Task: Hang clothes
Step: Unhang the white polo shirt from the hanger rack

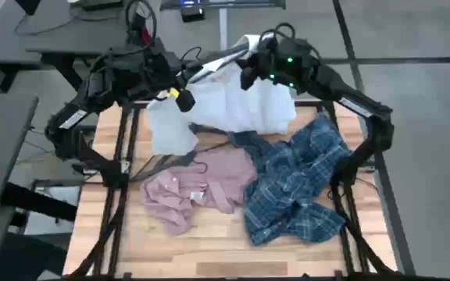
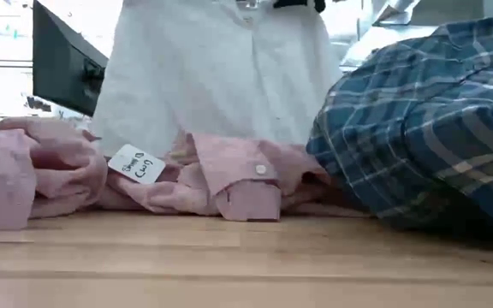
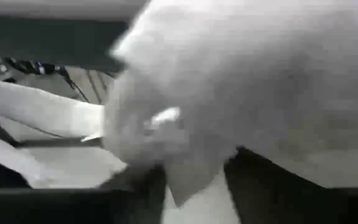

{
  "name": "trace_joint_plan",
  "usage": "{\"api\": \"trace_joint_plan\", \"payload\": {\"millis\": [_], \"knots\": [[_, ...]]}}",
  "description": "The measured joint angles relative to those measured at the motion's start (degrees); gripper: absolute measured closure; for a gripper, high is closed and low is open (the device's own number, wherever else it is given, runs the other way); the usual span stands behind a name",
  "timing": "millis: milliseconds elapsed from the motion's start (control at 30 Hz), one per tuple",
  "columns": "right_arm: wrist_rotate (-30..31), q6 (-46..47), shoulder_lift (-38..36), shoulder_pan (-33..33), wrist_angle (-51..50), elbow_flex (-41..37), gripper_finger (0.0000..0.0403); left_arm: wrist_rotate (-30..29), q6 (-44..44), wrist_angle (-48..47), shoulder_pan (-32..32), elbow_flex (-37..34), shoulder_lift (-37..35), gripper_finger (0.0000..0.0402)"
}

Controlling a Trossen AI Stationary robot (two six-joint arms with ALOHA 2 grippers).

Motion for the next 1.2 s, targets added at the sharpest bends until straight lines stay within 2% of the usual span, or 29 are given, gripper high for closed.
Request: {"api": "trace_joint_plan", "payload": {"millis": [133, 333, 467, 567, 700, 900, 1033, 1133, 1200], "knots": [[2.0, -1.5, -2.6, -0.9, -1.7, -0.1, 0.0399, -1.2, 0.7, -3.6, 0.0, 0.0, -0.1, 0.0376], [4.5, -1.5, -9.2, -5.4, -8.9, -0.1, 0.0402, -1.6, 2.9, -11.6, -0.1, 0.1, -0.5, 0.0376], [4.2, -1.1, -12.5, -7.8, -12.7, -0.1, 0.0403, -1.2, 3.8, -13.4, -0.7, 0.0, -0.9, 0.0376], [4.0, -0.1, -13.9, -8.5, -16.2, 0.0, 0.0403, 2.0, 3.7, -9.1, -1.2, 0.0, -2.0, 0.0376], [3.0, 0.6, -13.3, -6.8, -20.4, 0.0, 0.0403, 4.8, 3.4, 1.9, -2.4, 0.0, -3.8, 0.0376], [-3.2, -0.8, -11.0, 0.9, -17.5, 0.0, 0.0403, 12.5, 1.2, 16.9, -2.7, 0.0, -4.3, 0.0376], [-9.7, -2.8, -11.9, 5.7, -17.2, 1.5, 0.0403, 13.5, 0.9, 26.2, -2.7, 0.0, -3.9, 0.0376], [-11.7, -3.6, -14.6, 8.8, -17.3, 5.2, 0.0403, 13.4, 1.2, 27.9, -2.7, 0.0, -4.0, 0.0376], [-13.5, -4.1, -16.4, 10.6, -18.0, 8.8, 0.0403, 12.7, 1.1, 25.2, -2.7, 0.0, -4.7, 0.0376]]}}
